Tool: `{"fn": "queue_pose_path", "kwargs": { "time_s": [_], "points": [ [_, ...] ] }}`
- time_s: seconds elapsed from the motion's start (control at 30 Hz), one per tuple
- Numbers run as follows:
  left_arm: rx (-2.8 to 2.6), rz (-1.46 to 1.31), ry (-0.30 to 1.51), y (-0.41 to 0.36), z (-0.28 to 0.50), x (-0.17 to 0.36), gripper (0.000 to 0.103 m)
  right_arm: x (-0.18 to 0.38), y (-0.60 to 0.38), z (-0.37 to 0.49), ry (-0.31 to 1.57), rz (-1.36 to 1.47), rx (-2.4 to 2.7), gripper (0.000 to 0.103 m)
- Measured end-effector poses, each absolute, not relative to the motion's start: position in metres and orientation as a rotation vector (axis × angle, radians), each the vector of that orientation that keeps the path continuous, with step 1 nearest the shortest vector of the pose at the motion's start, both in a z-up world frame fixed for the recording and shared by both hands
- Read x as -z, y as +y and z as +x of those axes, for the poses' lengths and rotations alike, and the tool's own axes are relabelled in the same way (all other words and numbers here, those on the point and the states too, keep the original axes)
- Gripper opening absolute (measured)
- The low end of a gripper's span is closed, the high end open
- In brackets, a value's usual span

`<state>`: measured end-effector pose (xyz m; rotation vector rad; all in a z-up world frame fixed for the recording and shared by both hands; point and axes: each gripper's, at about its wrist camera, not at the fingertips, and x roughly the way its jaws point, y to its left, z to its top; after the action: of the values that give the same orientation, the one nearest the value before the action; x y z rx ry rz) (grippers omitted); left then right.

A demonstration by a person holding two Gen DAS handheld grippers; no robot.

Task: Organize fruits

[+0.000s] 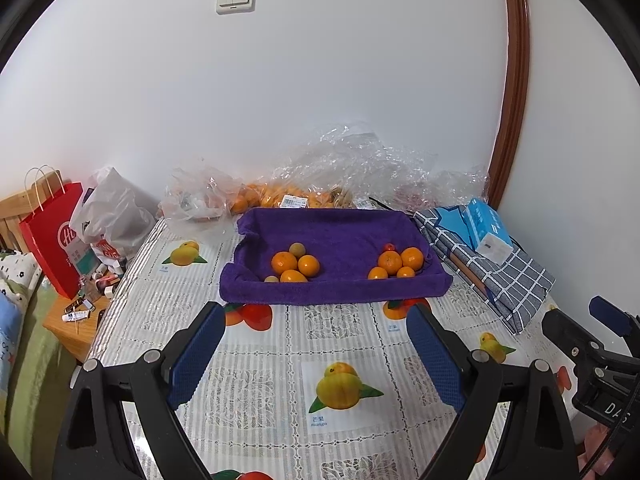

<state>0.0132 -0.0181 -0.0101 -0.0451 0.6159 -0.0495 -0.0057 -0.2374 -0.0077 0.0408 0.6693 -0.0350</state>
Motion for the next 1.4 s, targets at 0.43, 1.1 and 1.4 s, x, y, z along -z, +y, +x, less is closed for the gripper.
{"fn": "queue_pose_path", "kwargs": {
  "time_s": [0.43, 1.1, 1.4],
  "points": [
    [0.046, -0.046, 0.613, -0.0166, 0.0137, 0.0086, 0.092, 0.0065, -0.2357, -0.0066, 0.665, 0.045, 0.032, 0.097],
    [0.047, -0.048, 0.610, -0.0144, 0.0145, 0.0080, 0.092, 0.0073, -0.2375, -0.0068, 0.665, 0.046, 0.029, 0.097],
    [0.046, -0.047, 0.611, -0.0145, 0.0140, 0.0082, 0.092, 0.0077, -0.2374, -0.0075, 0.665, 0.048, 0.032, 0.097]
  ]
}}
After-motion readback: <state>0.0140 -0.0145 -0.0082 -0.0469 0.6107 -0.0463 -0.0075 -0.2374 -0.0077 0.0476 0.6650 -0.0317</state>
